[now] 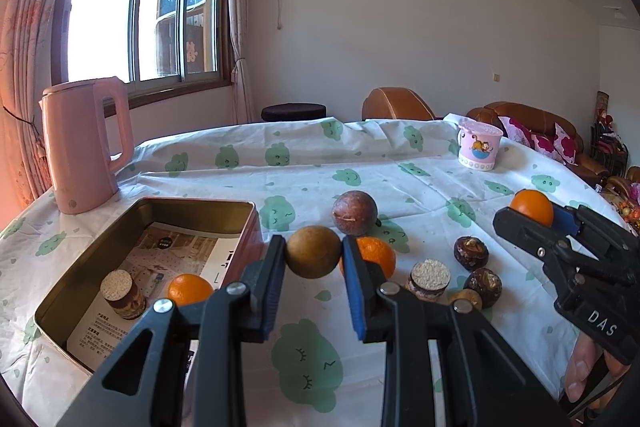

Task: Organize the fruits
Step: 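Lift the brown fruit with left while right carries the orange toward the metal box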

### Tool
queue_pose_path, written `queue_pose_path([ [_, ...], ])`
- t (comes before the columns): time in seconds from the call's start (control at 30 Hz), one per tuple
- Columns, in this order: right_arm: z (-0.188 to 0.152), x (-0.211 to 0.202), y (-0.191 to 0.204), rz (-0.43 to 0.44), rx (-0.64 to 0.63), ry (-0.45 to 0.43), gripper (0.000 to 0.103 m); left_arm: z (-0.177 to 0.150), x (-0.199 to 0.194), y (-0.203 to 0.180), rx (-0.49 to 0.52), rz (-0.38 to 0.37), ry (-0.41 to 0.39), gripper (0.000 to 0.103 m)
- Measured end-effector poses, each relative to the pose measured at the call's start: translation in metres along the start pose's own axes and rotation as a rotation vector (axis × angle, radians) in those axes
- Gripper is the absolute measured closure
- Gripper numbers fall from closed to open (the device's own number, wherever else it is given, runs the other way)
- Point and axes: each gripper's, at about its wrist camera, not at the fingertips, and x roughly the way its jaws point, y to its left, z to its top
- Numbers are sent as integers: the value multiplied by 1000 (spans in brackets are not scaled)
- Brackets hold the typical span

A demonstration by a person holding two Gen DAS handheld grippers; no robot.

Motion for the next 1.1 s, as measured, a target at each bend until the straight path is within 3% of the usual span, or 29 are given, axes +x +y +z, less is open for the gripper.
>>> queue_pose_path([
  [1.1,0,-9,0,-1,2,-50,61,-2,-17,-2,12,23,-92,73],
])
